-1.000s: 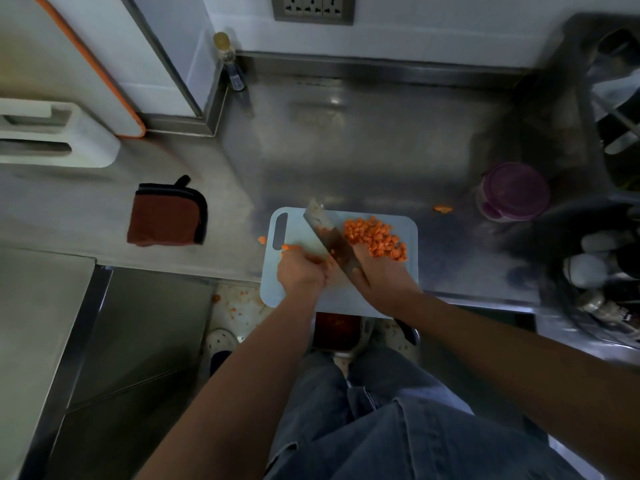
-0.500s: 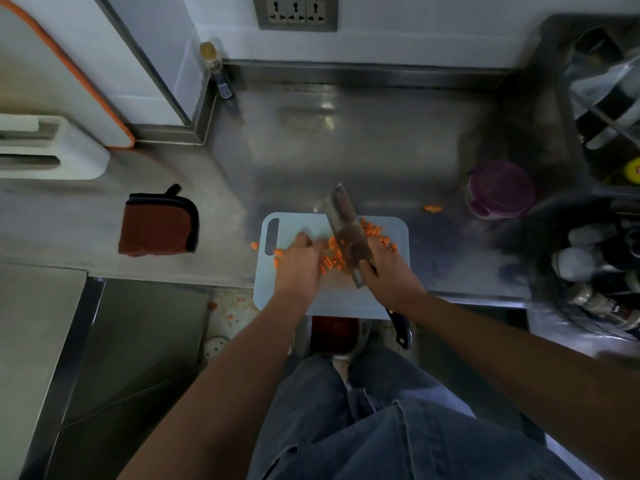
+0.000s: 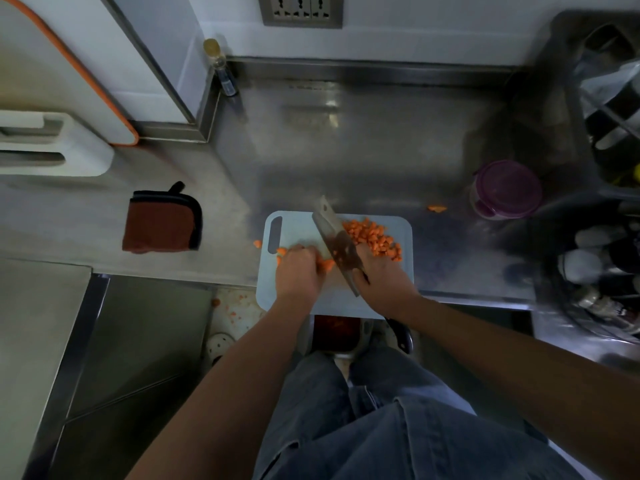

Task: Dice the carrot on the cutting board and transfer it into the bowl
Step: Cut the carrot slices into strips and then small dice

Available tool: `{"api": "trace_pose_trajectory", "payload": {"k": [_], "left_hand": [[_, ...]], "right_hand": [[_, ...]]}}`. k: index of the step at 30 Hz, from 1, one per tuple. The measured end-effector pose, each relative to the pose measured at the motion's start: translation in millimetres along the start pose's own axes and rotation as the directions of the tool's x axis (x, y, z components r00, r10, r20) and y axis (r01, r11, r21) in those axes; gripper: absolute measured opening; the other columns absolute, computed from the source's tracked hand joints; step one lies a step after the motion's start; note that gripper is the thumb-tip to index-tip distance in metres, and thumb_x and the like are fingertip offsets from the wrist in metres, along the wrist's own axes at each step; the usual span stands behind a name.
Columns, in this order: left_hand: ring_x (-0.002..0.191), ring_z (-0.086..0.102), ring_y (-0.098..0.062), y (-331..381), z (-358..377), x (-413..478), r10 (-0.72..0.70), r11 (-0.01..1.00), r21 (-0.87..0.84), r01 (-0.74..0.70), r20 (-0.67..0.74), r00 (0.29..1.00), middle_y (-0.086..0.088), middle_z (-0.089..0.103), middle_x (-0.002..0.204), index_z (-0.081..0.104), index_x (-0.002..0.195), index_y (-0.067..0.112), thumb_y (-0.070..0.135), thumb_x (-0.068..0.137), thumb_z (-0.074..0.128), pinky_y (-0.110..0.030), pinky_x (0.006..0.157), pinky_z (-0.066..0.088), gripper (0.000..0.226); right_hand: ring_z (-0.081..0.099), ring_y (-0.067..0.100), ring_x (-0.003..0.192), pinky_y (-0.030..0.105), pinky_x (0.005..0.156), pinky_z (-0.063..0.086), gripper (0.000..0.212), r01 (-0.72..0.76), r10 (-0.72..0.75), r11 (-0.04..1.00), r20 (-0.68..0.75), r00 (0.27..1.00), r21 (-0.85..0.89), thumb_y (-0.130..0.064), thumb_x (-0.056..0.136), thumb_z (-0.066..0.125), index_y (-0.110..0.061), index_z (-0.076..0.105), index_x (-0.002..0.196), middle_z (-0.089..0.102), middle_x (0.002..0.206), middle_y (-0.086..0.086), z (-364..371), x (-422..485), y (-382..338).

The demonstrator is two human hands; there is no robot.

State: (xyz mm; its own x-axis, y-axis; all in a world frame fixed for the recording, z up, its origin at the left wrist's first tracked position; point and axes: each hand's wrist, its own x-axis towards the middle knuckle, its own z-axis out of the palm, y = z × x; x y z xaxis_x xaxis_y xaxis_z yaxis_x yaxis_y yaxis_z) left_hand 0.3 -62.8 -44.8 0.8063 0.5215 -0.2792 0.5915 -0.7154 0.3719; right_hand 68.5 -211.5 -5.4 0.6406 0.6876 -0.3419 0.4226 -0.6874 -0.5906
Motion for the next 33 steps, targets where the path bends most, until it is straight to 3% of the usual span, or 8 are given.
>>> {"api": "trace_pose_trajectory", "payload": {"k": [8,11,16,22,27,33], "left_hand": [[0.089,0.066,-0.021,-3.1,-0.2,1.9,-0.125,0.971,-0.209,0.117,-0.023,0.992,-0.001,0.073,0.093,0.073,0.098,0.019,0.03,0.089,0.064,-0.032,0.08,0.049,0.017],[0.085,0.065,-0.023,-4.3,-1.4,3.8,-0.103,0.977,-0.19,0.094,-0.037,0.994,-0.002,0.071,0.091,0.072,0.095,0.021,0.033,0.09,0.063,-0.033,0.076,0.05,0.017],[0.091,0.061,-0.026,-2.4,0.4,0.1,-0.025,0.987,-0.162,0.012,-0.081,0.996,-0.006,0.063,0.104,0.069,0.103,0.016,0.029,0.086,0.066,-0.037,0.079,0.051,0.021],[0.091,0.062,-0.022,-3.0,3.7,1.0,-0.05,0.986,-0.164,0.035,-0.086,0.995,-0.003,0.064,0.103,0.07,0.101,0.017,0.018,0.089,0.062,-0.032,0.082,0.049,0.015],[0.086,0.062,-0.019,-4.7,7.2,2.9,-0.065,0.977,-0.205,0.052,-0.061,0.996,-0.002,0.066,0.098,0.074,0.095,0.017,0.016,0.087,0.065,-0.03,0.082,0.05,0.011],[0.085,0.061,-0.02,-2.9,7.5,3.1,-0.079,0.974,-0.217,0.062,-0.07,0.994,-0.004,0.067,0.095,0.074,0.093,0.013,0.006,0.086,0.06,-0.035,0.084,0.052,0.016]], "right_hand": [[0.049,0.021,0.063,0.03,0.058,0.032,0.024,0.001,-0.001,0.998,0.003,1.0,-0.064,-0.018,0.097,0.041,-0.013,0.04,0.121,0.051,0.073,0.003,2.5,-0.9,-2.6],[0.049,0.019,0.061,0.029,0.051,0.029,0.017,-0.018,0.018,0.998,0.004,1.0,-0.06,-0.018,0.097,0.041,-0.014,0.041,0.113,0.051,0.07,0.002,2.0,1.3,-1.2],[0.05,0.016,0.059,0.026,0.049,0.03,0.009,-0.008,0.008,0.998,0.014,1.0,-0.06,-0.019,0.097,0.042,-0.018,0.039,0.105,0.052,0.071,0.001,2.1,1.3,-0.3],[0.052,0.017,0.061,0.031,0.056,0.038,0.018,0.026,-0.024,0.997,0.027,0.999,-0.074,-0.019,0.098,0.041,-0.015,0.039,0.116,0.053,0.072,0.002,5.1,1.3,-3.1],[0.05,0.01,0.06,0.024,0.054,0.037,0.023,0.02,-0.01,0.992,0.076,0.997,-0.121,-0.018,0.098,0.042,-0.016,0.038,0.121,0.05,0.072,-0.003,6.5,4.1,-7.5],[0.062,0.024,0.075,0.04,0.07,0.054,0.036,0.002,0.021,0.985,0.126,0.992,-0.175,-0.014,0.096,0.044,-0.013,0.033,0.13,0.06,0.086,0.007,13.5,7.3,-13.4]]}}
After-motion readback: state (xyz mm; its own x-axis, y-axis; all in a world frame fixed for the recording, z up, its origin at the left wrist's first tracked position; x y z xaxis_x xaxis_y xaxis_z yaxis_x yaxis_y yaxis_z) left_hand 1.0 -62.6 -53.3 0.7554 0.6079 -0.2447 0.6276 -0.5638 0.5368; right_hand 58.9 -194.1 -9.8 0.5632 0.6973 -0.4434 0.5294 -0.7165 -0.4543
